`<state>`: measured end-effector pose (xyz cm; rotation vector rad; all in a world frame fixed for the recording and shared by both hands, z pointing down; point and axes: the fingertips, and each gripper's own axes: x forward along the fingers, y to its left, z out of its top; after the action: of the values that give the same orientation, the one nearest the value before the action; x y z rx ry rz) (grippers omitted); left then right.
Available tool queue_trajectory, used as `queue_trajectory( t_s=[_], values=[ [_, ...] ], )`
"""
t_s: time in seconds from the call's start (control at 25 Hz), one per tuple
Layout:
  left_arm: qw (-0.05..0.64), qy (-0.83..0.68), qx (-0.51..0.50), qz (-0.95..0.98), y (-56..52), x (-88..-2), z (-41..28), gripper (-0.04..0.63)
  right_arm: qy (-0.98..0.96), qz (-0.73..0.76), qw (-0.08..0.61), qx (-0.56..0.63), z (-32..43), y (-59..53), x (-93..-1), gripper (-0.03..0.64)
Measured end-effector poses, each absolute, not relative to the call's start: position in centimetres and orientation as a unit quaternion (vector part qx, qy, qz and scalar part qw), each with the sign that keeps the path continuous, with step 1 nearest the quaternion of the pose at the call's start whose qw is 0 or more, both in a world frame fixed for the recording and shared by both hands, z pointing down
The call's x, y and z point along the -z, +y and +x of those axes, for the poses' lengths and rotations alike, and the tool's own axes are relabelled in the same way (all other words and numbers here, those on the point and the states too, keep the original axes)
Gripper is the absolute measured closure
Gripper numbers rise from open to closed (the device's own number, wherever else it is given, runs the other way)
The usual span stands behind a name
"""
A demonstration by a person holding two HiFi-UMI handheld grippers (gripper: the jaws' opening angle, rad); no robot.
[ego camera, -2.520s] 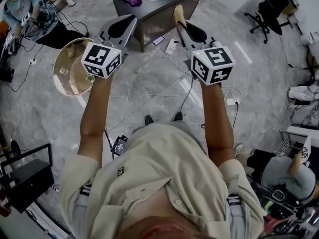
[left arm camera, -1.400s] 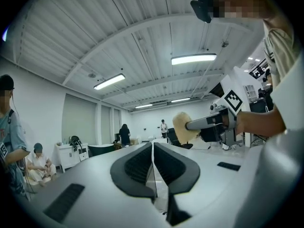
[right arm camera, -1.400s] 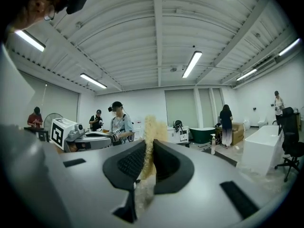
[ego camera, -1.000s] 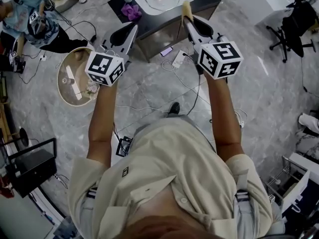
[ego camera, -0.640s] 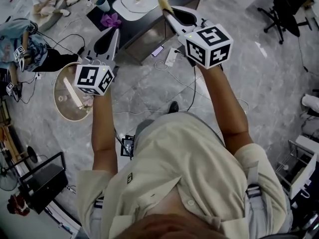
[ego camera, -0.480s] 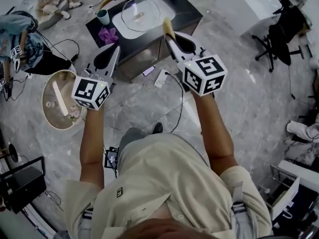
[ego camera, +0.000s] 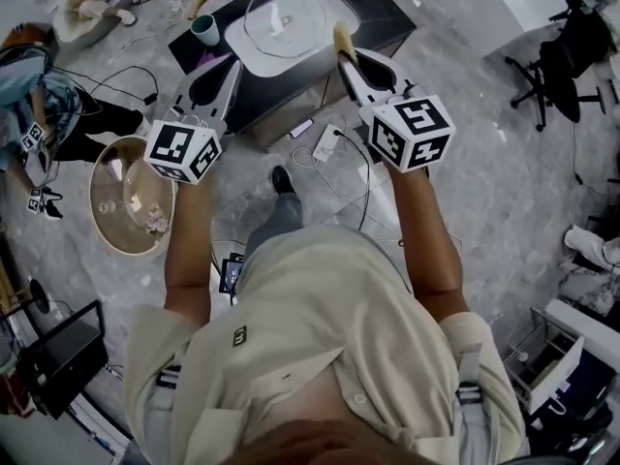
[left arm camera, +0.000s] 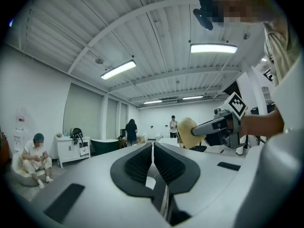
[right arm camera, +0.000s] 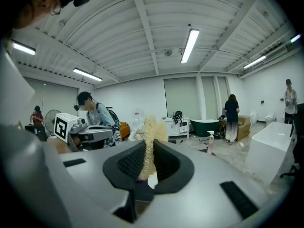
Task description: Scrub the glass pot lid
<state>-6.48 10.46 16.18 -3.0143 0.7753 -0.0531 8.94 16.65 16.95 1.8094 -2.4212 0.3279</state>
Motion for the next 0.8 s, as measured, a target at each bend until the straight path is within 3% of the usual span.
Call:
queue_trajectory(
  t_s=[0.8],
  values=[
    [0.0, 0.189, 0.011, -0.982, -6.9, -16.6, -2.3, 0.571, -0.765, 0.627, 0.086, -0.122, 10.9, -0.2, -18.1, 0.574]
  ],
)
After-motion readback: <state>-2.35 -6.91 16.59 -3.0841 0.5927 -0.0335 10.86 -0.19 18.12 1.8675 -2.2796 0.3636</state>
